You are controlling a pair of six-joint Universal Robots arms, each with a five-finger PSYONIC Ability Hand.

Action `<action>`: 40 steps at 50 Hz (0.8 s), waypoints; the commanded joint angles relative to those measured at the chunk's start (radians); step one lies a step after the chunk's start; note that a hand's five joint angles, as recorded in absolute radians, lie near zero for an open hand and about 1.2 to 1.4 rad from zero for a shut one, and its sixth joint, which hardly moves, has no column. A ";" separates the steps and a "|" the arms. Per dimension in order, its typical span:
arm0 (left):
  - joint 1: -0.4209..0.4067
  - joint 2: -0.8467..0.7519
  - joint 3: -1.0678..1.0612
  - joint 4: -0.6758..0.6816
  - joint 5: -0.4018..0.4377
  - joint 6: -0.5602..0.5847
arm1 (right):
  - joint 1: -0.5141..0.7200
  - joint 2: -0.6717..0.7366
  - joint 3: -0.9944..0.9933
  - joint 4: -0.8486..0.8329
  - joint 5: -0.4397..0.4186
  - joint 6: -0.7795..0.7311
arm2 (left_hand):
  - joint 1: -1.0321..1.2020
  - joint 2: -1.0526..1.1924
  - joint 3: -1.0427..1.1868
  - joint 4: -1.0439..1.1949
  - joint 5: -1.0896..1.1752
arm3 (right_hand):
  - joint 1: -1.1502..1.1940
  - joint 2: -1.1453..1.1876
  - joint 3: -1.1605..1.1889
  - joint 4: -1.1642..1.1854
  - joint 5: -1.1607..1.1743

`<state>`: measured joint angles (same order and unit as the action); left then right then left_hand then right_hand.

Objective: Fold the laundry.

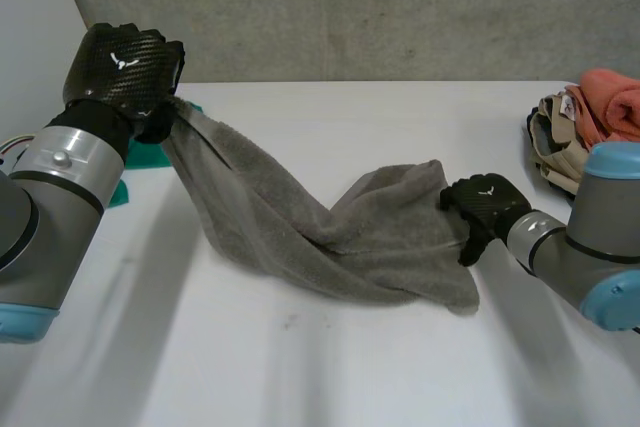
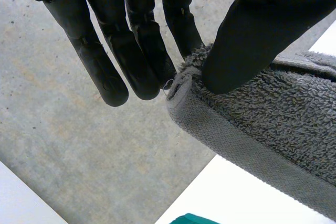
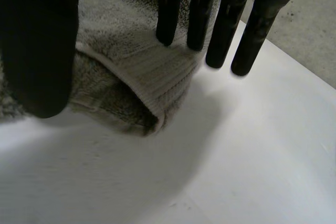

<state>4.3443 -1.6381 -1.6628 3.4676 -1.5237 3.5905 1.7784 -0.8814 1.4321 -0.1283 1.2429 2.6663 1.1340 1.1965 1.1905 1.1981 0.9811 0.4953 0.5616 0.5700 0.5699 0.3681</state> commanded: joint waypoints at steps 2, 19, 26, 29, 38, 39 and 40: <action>0.000 0.001 -0.005 -0.001 0.000 0.001 | -0.001 0.027 -0.042 -0.057 0.007 -0.012 | 0.262 0.200 0.206 0.198 0.241 | 0.901 0.835 0.826 0.826 0.854; 0.109 0.106 -0.008 -0.071 0.011 0.004 | -0.046 -0.412 -0.091 0.281 -0.003 -0.083 | 0.262 0.200 0.206 0.198 0.241 | 0.901 0.835 0.826 0.826 0.854; 0.143 0.084 -0.021 -0.171 0.017 0.017 | -0.099 -0.462 -0.122 0.556 0.004 -0.345 | 0.262 0.200 0.206 0.198 0.241 | 0.901 0.835 0.826 0.826 0.854; 0.133 0.043 -0.037 -0.176 0.019 0.020 | -0.090 -0.449 -0.119 0.581 0.018 -0.399 | 0.262 0.200 0.206 0.198 0.241 | -0.153 -0.219 -0.228 -0.227 -0.200; 0.089 -0.092 -0.031 -0.171 0.017 0.013 | -0.091 -0.239 -0.104 0.578 0.024 -0.267 | 0.262 0.200 0.206 0.198 0.241 | -0.035 -0.101 -0.109 -0.109 -0.082; 0.084 -0.100 -0.029 -0.171 0.017 0.013 | -0.091 -0.222 -0.099 0.576 0.026 -0.260 | 0.262 0.200 0.206 0.198 0.241 | -0.035 -0.101 -0.109 -0.109 -0.082; 0.074 -0.108 -0.026 -0.170 0.017 0.014 | -0.091 -0.202 -0.094 0.575 0.026 -0.259 | 0.262 0.200 0.206 0.198 0.241 | -0.035 -0.101 -0.109 -0.109 -0.082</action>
<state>4.4568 -1.6739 -1.7005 3.2910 -1.5048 3.6077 1.6867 -1.2123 1.3214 0.4623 1.2670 2.3296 1.1339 1.1965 1.1905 1.1982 0.9811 0.3796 0.4445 0.4368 0.4342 0.2548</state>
